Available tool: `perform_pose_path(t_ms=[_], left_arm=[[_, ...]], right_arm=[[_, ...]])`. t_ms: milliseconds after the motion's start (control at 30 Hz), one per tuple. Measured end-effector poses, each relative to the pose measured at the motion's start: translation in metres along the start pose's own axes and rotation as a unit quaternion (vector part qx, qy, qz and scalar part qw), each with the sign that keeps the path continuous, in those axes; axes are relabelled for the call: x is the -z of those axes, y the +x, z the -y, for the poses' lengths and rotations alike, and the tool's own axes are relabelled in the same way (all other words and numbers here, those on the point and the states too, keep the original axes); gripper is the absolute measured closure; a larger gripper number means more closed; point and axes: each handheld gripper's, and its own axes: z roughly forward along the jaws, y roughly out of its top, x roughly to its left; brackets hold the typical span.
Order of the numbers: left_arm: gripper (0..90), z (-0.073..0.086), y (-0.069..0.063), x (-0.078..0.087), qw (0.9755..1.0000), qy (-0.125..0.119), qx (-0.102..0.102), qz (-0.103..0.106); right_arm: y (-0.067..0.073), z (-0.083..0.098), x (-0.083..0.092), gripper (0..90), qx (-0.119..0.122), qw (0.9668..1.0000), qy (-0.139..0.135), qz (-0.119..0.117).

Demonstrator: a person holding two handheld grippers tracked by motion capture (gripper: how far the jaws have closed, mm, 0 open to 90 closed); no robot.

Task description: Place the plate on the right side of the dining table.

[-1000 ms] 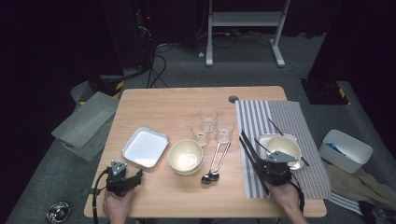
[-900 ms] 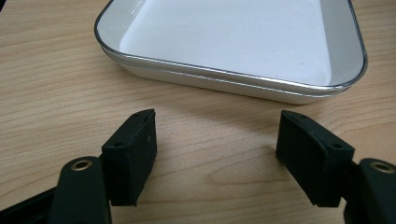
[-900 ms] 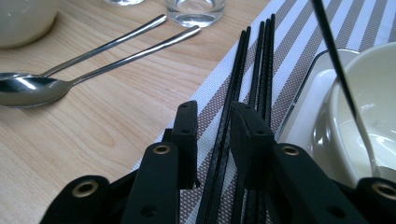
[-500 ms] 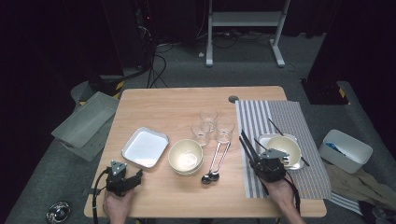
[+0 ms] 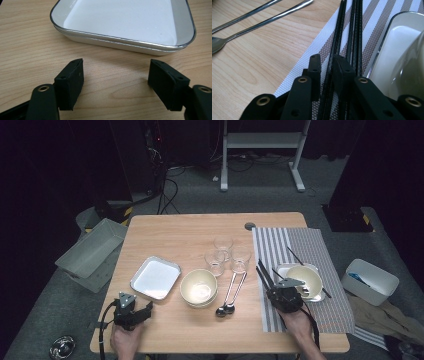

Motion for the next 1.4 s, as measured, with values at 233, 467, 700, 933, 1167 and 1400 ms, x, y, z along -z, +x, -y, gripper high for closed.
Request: perform_pose_path(t_ms=[233, 467, 700, 933, 1167, 1400], left_arm=[[29.1, 0.0, -0.0002, -0.0001, 1.0, 0.0, -0.001, 0.0], [29.1, 0.0001, -0.0005, 0.0, 1.0, 0.001, 0.0, 0.002], [29.1, 0.0001, -0.0005, 0.0, 1.0, 0.001, 0.0, 0.002], [29.0, 0.0, -0.0004, 0.0001, 1.0, 0.002, -0.002, 0.001], [29.0, 0.0, -0.0004, 0.0, 1.0, 0.002, -0.001, 0.001], [29.0, 0.0, -0.0003, 0.0001, 1.0, 0.002, -0.001, 0.002]], right_arm=[[-0.0009, -0.0005, -0.0029, 77.5, -0.002, 1.0, 0.008, 0.003], [-0.0004, -0.0014, -0.0033, 77.9, -0.001, 1.0, 0.01, 0.003], [0.0016, -0.0022, -0.0039, 78.2, 0.002, 0.9999, 0.012, 0.001], [0.0014, -0.0033, -0.0048, 78.3, 0.001, 0.9999, 0.012, 0.003], [0.0031, -0.0037, -0.0056, 78.7, 0.003, 0.9998, 0.017, 0.001], [0.0039, -0.0045, -0.007, 78.9, 0.007, 0.9998, 0.021, 0.001]])
